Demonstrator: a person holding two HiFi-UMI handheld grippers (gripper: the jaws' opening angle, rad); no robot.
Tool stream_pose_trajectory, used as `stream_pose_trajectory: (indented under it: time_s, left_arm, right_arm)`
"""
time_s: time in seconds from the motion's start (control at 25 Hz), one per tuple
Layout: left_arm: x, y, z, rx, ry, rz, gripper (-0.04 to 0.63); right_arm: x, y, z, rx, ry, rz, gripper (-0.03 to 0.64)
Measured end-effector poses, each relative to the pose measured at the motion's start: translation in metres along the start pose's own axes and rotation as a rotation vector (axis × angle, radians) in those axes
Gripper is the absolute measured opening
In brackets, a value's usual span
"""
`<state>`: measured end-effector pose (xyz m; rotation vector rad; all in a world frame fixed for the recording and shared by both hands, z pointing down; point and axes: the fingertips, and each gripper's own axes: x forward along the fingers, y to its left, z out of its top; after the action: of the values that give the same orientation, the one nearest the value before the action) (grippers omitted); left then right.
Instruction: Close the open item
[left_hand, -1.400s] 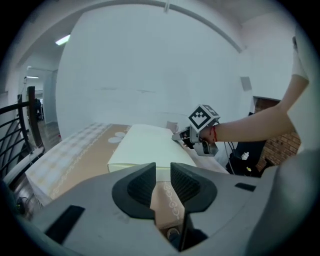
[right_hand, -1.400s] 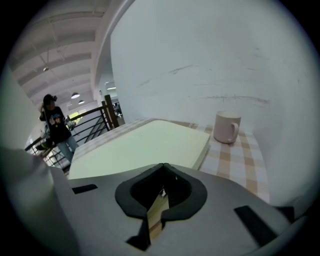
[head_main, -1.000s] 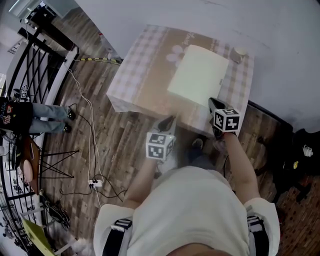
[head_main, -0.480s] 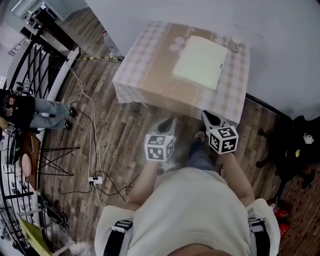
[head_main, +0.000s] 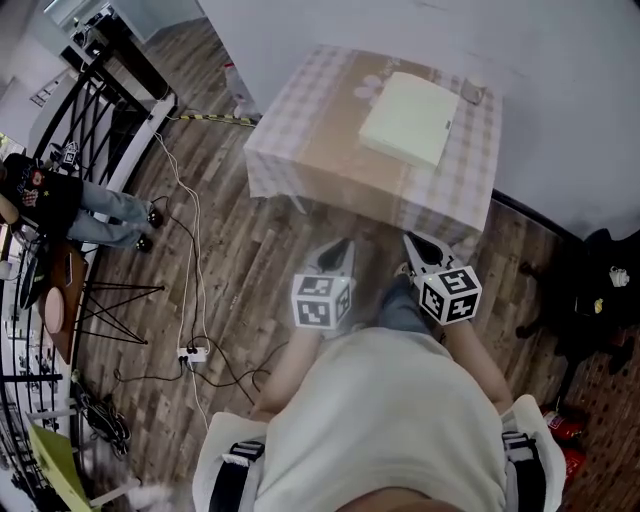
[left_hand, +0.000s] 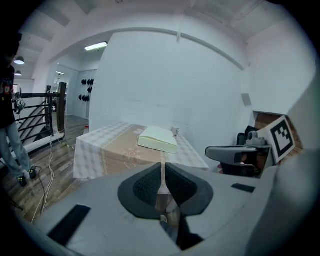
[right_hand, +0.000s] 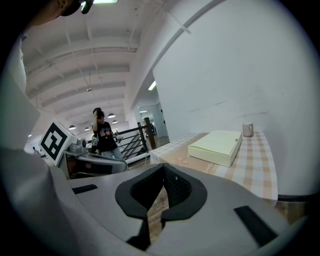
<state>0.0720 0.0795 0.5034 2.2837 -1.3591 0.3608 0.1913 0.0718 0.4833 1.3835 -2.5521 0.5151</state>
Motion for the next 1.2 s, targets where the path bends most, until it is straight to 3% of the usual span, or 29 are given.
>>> stream_pose_trajectory:
  time_s: [0.36,1.2]
  left_arm:
    - [-0.023,-0.010,-0.010,0.013,-0.006,-0.014,0.025]
    - [-0.029,-0.018,-0.017,0.015,0.006,-0.025,0.025]
  right_arm:
    - [-0.024,0.021,-0.005,0.005,-0.024,0.011,0.000]
    - [-0.043,0.023,0.000,-0.021,-0.061,-0.018,-0.001]
